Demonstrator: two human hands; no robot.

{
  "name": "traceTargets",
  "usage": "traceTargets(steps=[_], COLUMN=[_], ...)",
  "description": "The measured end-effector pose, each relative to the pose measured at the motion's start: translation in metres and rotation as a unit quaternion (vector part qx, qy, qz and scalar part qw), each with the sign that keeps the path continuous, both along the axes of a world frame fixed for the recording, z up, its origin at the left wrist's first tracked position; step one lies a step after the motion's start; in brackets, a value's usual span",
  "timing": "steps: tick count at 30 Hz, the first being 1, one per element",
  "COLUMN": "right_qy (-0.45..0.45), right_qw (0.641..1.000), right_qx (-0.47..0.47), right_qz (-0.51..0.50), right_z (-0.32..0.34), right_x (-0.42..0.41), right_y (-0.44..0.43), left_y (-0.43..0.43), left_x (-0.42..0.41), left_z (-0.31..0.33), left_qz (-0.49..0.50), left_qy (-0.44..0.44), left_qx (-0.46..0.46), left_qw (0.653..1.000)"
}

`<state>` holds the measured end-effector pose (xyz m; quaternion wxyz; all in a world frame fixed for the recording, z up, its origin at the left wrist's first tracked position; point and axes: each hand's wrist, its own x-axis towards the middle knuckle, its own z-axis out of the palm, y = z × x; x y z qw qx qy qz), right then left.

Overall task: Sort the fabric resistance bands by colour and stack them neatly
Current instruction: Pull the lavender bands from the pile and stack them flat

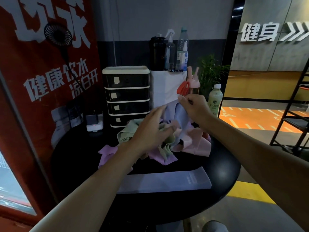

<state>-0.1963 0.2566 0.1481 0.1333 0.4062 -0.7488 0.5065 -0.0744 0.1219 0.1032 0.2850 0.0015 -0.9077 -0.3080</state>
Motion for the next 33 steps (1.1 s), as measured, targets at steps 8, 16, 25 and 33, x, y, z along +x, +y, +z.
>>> traceTargets(steps=[8, 16, 25, 33], right_qy=[-0.023, -0.051, -0.071, -0.196], right_qw=[1.000, 0.998, 0.995, 0.964], right_qx=[0.006, 0.025, 0.032, 0.053], right_qz=[0.017, 0.042, 0.063, 0.172], right_z=[0.000, -0.002, 0.007, 0.004], right_x=[0.004, 0.005, 0.017, 0.023], right_y=[0.000, 0.000, 0.003, 0.018], left_y=[0.000, -0.011, -0.025, -0.042], left_x=[-0.003, 0.009, 0.020, 0.029], left_z=[0.015, 0.034, 0.051, 0.058], left_qz=[0.025, -0.023, -0.025, 0.069], left_qy=[0.141, 0.177, 0.182, 0.204], left_qx=[0.023, 0.115, 0.183, 0.206], left_qw=[0.989, 0.977, 0.966, 0.955])
